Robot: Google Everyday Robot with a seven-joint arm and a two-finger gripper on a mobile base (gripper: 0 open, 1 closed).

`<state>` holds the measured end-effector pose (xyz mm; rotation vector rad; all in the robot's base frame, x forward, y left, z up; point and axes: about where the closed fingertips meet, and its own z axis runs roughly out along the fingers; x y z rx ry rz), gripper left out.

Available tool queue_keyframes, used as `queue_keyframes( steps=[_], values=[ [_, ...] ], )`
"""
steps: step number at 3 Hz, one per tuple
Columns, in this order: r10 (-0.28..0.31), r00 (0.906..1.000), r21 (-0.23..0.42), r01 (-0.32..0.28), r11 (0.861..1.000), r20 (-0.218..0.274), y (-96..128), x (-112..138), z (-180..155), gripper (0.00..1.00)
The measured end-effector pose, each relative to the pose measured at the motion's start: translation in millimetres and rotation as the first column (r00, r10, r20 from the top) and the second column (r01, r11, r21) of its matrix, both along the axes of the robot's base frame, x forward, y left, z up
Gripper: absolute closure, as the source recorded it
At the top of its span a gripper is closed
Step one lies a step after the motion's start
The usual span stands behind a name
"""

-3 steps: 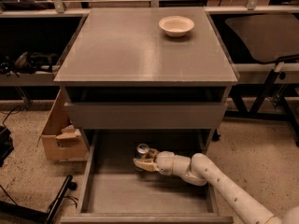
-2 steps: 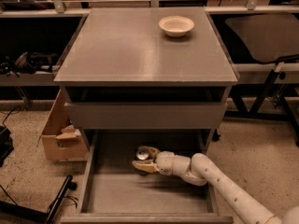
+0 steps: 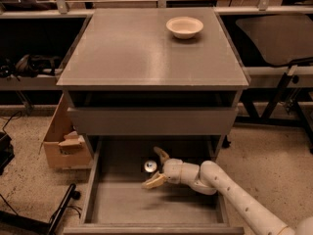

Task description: Place redbull can into middle drawer

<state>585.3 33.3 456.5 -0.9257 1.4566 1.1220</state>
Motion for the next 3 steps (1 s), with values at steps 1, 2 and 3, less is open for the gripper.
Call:
queue_keyframes(
  steps=[1, 2, 3],
  values=[
    [0.041, 0.9991, -0.100, -0.042, 0.994, -0.014, -12.2, -10.6, 35.6, 0.00],
    [0.092, 0.9926, -0.218, -0.108, 0.970, -0.079, -24.9, -39.3, 74.0, 0.00],
    [0.128, 0.9758, -0.325, -0.181, 0.928, -0.177, -53.4, -66.7, 116.5, 0.00]
  ],
)
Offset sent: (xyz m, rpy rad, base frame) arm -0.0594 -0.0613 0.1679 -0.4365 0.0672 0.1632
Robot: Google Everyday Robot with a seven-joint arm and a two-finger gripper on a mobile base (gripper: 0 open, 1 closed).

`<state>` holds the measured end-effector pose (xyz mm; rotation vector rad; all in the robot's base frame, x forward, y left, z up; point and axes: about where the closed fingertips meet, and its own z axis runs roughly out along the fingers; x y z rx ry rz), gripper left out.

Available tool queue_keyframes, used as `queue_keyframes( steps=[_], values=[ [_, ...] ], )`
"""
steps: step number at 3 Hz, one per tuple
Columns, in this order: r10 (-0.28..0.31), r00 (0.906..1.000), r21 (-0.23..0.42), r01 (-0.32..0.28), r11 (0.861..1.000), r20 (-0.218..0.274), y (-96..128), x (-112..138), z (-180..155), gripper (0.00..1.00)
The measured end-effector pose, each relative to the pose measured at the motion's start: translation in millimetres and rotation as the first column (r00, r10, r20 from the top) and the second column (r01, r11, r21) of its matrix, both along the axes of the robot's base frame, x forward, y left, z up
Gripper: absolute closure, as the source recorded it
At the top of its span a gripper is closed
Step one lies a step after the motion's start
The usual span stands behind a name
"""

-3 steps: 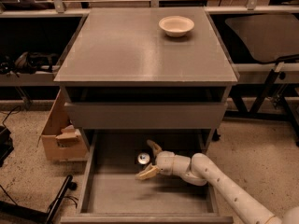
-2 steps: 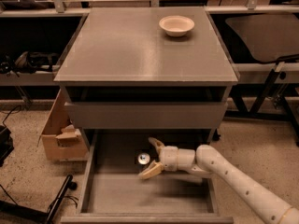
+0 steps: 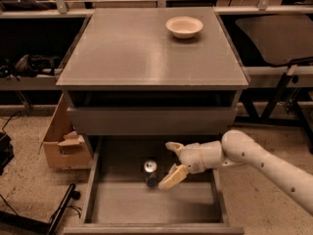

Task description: Place redbull can into middle drawer

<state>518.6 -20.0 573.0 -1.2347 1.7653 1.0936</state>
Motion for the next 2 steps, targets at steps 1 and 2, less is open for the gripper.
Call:
queue_keyframes(
  steps=[1, 2],
  values=[
    [-0.010, 0.9970, -0.181, -0.004, 0.984, -0.077, -37.1, -16.7, 34.8, 0.00],
    [-0.100, 0.9912, -0.400, 0.057, 0.915, -0.087, -80.5, -19.4, 69.0, 0.00]
  ],
)
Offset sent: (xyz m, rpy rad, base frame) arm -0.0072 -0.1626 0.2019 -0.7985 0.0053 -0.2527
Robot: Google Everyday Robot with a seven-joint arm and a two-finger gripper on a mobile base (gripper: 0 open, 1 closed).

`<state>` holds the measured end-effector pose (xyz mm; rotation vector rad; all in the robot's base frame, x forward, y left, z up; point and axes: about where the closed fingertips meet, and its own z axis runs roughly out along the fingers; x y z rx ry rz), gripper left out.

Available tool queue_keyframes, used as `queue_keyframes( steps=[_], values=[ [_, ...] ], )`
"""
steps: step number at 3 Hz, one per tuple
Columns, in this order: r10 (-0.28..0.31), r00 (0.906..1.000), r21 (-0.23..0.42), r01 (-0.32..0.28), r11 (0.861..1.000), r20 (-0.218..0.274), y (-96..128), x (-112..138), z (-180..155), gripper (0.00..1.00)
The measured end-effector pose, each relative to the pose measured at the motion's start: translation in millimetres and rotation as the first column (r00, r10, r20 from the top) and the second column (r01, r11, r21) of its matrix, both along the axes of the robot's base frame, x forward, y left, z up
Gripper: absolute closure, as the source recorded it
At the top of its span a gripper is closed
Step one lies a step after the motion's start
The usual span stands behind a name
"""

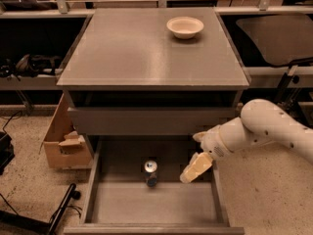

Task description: Place redbull can into middle drawer

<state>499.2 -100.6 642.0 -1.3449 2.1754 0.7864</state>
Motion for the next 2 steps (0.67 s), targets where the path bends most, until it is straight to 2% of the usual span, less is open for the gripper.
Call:
queue_keyframes(
  steps=[1, 2],
  values=[
    [-0.093, 0.9929, -0.253, 0.109, 0.961, 0.074, -44.2, 2.4, 35.8, 0.00],
    [-0.123, 0.9659, -0.449, 0.216, 0.867, 0.228, -80.5, 4.1, 86.1, 0.00]
  ],
)
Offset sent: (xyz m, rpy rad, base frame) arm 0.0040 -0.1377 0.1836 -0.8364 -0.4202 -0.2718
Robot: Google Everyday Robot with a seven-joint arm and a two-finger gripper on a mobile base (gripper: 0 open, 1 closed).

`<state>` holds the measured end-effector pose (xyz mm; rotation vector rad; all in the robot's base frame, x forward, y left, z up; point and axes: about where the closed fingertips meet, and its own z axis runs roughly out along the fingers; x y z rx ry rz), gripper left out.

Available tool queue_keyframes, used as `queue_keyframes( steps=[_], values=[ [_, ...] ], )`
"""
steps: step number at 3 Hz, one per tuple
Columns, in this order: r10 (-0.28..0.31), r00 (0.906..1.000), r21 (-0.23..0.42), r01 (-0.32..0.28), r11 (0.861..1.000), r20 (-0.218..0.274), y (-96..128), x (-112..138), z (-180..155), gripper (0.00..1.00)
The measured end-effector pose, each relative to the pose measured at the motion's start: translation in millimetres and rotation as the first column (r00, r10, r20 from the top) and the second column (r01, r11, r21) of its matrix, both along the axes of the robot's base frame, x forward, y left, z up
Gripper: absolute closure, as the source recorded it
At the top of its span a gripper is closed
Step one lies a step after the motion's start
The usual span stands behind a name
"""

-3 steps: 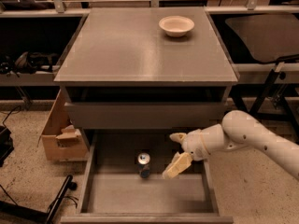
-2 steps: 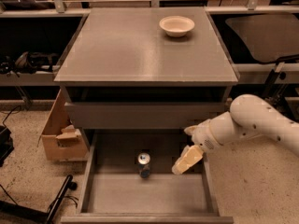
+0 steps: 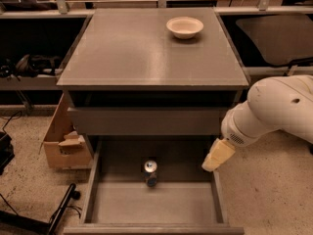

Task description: Place redbull can into middle drawer

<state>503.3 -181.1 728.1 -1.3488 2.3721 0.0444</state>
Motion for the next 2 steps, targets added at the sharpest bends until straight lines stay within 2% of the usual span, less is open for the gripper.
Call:
queue_keyframes(
  steps=[1, 2],
  values=[
    [-0.013, 0.9930, -0.163, 0.032, 0.986, 0.117, -20.2, -5.5, 53.5, 0.00],
    [-0.023, 0.9752, -0.179, 0.064, 0.982, 0.220, -37.1, -11.5, 95.6, 0.00]
  ],
)
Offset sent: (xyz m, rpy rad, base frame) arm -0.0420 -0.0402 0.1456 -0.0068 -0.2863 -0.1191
